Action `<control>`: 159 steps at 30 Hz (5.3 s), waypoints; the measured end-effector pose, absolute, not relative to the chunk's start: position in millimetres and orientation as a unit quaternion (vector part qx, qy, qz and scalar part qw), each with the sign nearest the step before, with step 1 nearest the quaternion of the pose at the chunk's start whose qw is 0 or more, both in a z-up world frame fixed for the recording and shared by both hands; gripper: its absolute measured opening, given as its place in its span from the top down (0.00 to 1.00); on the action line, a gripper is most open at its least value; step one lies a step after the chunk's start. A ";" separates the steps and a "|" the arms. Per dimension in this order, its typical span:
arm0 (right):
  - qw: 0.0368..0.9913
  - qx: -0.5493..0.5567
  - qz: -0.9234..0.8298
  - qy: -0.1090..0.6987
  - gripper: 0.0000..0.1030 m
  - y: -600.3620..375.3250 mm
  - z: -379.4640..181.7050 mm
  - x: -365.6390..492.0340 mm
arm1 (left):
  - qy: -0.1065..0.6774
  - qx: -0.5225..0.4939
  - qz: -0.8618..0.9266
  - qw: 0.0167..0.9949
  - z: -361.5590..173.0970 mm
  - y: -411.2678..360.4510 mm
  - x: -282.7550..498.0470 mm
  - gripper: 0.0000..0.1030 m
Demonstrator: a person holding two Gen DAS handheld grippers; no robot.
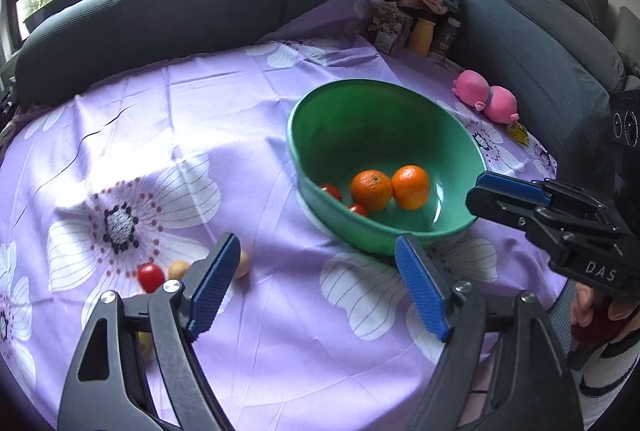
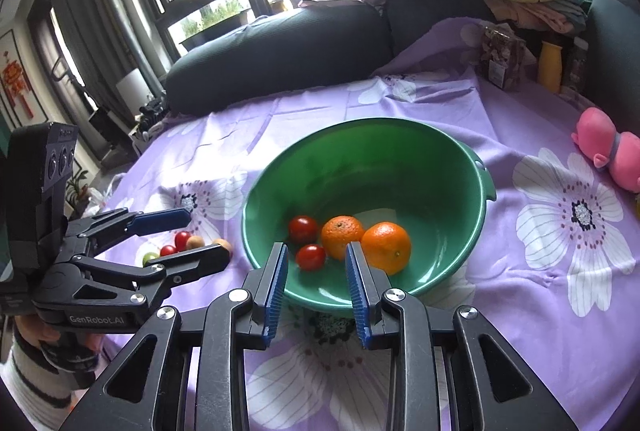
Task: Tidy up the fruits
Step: 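Withdraw both tools from the bowl toward the remaining fruit, then grasp a brown kiwi with the right tool while the left tool grasps another kiwi, then carry both kiwis in the two tools over the green bowl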
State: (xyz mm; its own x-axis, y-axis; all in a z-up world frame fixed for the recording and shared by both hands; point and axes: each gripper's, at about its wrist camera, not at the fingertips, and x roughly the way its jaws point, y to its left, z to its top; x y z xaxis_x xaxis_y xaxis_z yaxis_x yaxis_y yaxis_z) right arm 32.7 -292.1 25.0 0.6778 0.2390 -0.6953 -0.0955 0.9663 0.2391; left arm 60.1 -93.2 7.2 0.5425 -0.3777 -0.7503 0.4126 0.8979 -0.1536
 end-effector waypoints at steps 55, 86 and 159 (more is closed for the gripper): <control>0.839 -0.079 0.179 0.508 0.65 -133.8 -59.8 124.5 | 0.447 -0.136 -0.202 0.861 -43.3 27.7 59.3 0.37; 0.856 0.011 0.223 0.466 0.74 -176.5 -38.0 72.6 | 0.497 -0.041 -0.144 0.855 -67.5 -21.0 110.0 0.59; 0.920 0.084 0.103 0.368 0.74 -280.8 13.1 38.9 | 0.403 0.066 -0.229 0.884 13.6 -147.7 78.7 0.75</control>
